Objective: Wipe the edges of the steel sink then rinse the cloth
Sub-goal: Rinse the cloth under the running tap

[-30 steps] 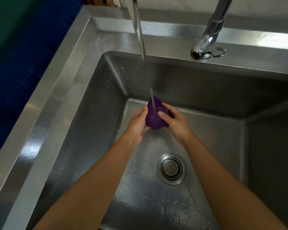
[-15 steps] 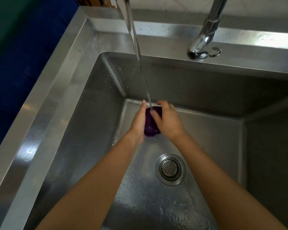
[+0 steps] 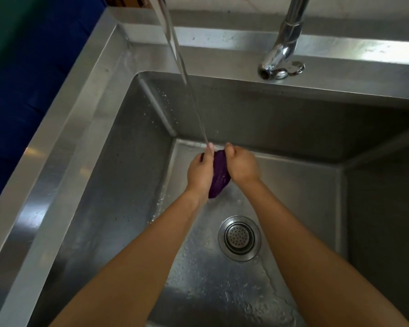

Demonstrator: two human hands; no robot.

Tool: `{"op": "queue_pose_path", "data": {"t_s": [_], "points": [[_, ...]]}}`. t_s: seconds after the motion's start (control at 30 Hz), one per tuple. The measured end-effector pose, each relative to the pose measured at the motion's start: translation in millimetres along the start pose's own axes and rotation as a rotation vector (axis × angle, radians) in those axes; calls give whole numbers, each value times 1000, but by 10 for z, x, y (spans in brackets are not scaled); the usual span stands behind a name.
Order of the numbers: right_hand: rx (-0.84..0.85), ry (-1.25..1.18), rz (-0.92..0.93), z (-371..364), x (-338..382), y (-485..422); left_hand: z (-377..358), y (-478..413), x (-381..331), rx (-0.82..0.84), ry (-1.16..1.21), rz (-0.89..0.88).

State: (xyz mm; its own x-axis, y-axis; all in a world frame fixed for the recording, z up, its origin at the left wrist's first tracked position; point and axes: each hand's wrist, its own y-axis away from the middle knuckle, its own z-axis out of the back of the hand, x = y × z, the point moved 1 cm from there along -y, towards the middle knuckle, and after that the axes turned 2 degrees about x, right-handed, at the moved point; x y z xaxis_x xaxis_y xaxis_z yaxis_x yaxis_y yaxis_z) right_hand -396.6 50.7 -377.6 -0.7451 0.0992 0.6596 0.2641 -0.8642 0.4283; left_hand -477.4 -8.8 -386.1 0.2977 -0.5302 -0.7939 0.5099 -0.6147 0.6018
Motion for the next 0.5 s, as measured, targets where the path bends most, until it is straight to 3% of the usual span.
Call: {"op": "queue_pose_path", "data": {"t_s": [0.07,0.17,0.23,0.37,0.5], "points": [[2,8,66,-2,16,109,26,-18,-40,21,41,49],[-144,105,247,-55,138,421,68,-28,-132,122,130,207],[-239,160,262,-53,278,512,77,-30,-137,172,124,244],[-252,248,125,3,460,291,7,60,-207,169,174,237],[-65,-47,-143,84,345,-62,-121,6,-219,13,194,153]]}}
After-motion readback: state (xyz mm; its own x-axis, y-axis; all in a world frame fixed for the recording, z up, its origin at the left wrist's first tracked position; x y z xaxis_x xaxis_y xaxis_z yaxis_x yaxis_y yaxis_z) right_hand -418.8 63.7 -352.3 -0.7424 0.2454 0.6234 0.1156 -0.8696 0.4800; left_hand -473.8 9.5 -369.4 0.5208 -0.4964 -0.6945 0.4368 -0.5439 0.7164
